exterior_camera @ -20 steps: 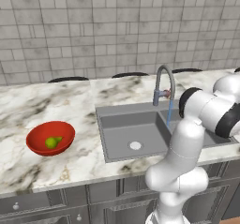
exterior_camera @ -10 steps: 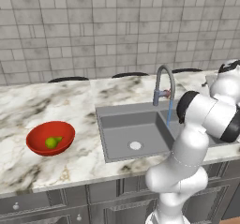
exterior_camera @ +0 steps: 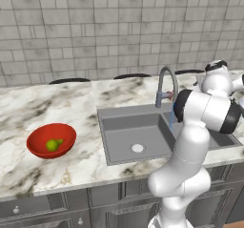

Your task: Pick the tangerines from the sink and place them in one bowl. Place the pear in the other bowl. Then turn off the sink faucet.

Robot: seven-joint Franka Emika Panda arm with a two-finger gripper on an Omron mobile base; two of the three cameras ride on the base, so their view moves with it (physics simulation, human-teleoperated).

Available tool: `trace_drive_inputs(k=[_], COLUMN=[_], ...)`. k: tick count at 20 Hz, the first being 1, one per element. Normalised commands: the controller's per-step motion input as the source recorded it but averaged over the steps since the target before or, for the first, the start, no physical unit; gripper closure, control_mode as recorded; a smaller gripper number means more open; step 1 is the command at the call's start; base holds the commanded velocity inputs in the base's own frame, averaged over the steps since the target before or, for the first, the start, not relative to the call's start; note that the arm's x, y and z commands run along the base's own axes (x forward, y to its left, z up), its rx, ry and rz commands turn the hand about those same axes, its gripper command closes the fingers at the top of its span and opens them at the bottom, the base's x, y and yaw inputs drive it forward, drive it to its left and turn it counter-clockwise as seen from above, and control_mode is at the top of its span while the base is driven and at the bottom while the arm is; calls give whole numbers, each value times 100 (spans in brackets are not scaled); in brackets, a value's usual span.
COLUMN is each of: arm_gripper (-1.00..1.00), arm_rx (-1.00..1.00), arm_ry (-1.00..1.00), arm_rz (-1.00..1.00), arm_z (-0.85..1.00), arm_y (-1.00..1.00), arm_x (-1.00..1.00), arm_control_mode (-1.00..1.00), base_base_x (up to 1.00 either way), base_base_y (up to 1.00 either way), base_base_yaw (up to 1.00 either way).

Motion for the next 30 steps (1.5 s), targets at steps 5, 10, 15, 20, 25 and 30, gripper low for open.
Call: trace_drive_inputs(k=[5, 10, 15, 20, 25, 30], arm_gripper=[-100, -100, -100, -100, -100, -100], arm_rx=[1, 1, 0, 0, 0, 0], arm_ry=[-7, -17, -5, -8, -12, -8], arm_rz=[2, 12, 15, 13, 12, 12], arm_z=[-10, -18, -30, -6, -4, -19], arm_y=[0, 0, 0, 0, 0, 3], arm_x=[55, 39, 25, 26, 32, 34], arm_control_mode=[-100, -100, -100, -100, -100, -100], base_base_x=[0, 0, 0, 0, 0, 0], base_base_y=[0, 0, 0, 0, 0, 0], base_base_yaw=[0, 0, 0, 0, 0, 0])
